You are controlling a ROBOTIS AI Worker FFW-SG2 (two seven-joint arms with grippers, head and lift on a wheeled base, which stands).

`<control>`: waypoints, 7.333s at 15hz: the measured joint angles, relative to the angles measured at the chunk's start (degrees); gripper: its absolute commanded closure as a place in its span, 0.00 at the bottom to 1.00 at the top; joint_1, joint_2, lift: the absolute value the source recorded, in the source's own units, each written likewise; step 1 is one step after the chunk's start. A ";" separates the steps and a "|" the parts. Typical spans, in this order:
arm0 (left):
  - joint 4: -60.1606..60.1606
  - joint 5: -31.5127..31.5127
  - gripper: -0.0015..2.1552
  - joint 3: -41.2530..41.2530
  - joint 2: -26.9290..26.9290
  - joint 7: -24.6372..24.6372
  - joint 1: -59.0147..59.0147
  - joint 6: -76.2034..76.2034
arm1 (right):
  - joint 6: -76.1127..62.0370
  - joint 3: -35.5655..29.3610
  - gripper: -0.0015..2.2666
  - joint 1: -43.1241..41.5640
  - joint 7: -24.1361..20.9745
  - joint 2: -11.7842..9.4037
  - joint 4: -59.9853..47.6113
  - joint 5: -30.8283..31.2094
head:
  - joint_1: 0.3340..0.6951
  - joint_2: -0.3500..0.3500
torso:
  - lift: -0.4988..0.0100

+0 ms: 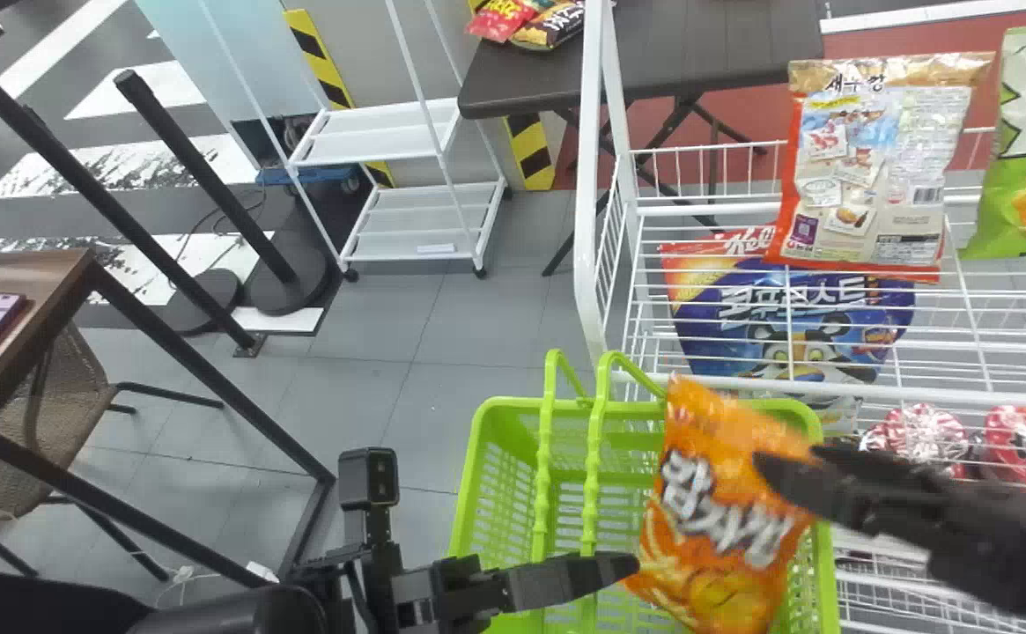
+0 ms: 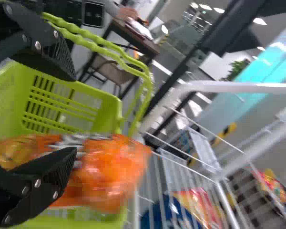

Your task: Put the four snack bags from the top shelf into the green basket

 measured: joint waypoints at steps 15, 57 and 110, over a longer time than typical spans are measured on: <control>0.10 0.15 1.00 -0.98 0.29 0.00 0.41 0.00 | -29.60 6.55 0.02 -30.66 -23.53 0.02 36.92 16.93 | 1.00 0.53 | 0.98; 4.17 1.18 1.00 -1.07 1.41 0.00 -2.85 0.00 | -4.51 27.36 0.00 -10.37 -16.87 -2.04 22.20 7.55 | 1.00 1.00 | 0.98; 4.43 1.03 1.00 -1.14 0.08 0.00 -2.40 -0.03 | -12.51 2.85 0.99 3.20 -7.05 -3.12 -3.71 -2.64 | 1.00 0.75 | 0.98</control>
